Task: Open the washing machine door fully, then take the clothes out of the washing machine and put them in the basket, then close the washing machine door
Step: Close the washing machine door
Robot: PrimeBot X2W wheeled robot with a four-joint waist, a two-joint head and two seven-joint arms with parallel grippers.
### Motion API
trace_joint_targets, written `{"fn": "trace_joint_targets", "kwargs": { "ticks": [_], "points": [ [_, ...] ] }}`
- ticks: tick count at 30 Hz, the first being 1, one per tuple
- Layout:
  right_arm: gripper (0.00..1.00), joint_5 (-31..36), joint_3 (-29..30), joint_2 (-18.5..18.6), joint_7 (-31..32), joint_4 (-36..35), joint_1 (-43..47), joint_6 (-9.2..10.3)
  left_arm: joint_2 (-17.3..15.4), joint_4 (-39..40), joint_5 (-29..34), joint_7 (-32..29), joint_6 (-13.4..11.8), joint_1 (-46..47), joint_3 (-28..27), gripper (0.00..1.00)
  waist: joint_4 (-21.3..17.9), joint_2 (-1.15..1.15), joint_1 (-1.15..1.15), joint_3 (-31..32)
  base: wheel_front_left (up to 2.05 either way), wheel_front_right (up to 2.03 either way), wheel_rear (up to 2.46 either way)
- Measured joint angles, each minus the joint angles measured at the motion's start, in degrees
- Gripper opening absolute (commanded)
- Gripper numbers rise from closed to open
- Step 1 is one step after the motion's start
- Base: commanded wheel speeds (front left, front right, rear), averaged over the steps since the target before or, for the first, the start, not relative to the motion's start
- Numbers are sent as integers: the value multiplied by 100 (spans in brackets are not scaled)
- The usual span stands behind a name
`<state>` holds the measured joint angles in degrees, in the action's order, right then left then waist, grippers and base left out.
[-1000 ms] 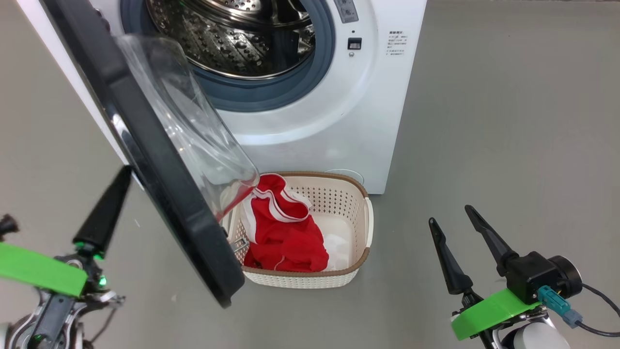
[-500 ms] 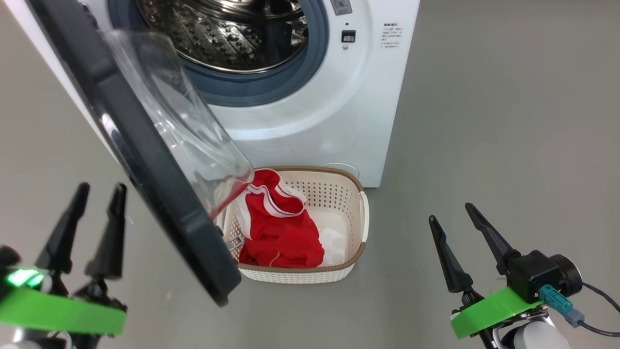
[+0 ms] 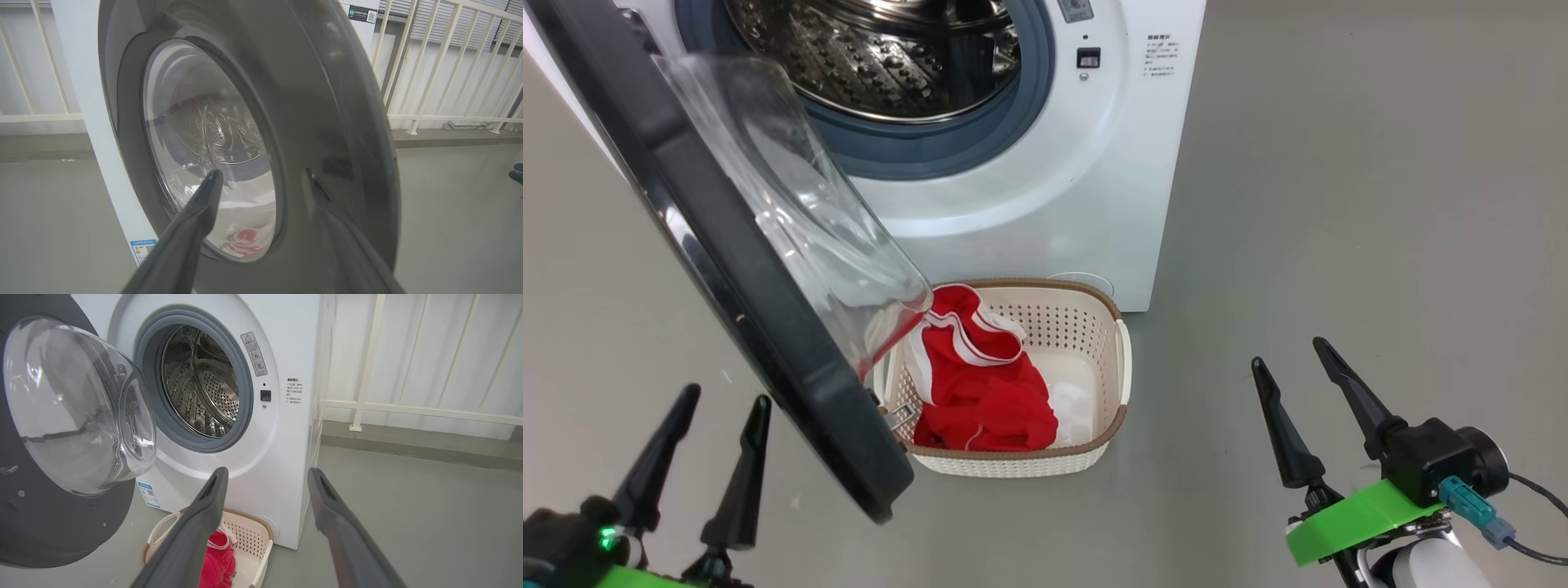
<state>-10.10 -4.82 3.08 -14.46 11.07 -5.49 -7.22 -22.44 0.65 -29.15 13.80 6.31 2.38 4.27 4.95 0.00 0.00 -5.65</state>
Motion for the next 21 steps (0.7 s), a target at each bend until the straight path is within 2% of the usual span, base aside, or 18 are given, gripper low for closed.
{"fn": "trace_joint_targets", "kwargs": {
  "ticks": [21],
  "points": [
    [100,-1,79,-16,0,-5,20,0,488,136,461,51,-48,-688,-209,100,40,0,0,165,0,0,0]
  ]
}}
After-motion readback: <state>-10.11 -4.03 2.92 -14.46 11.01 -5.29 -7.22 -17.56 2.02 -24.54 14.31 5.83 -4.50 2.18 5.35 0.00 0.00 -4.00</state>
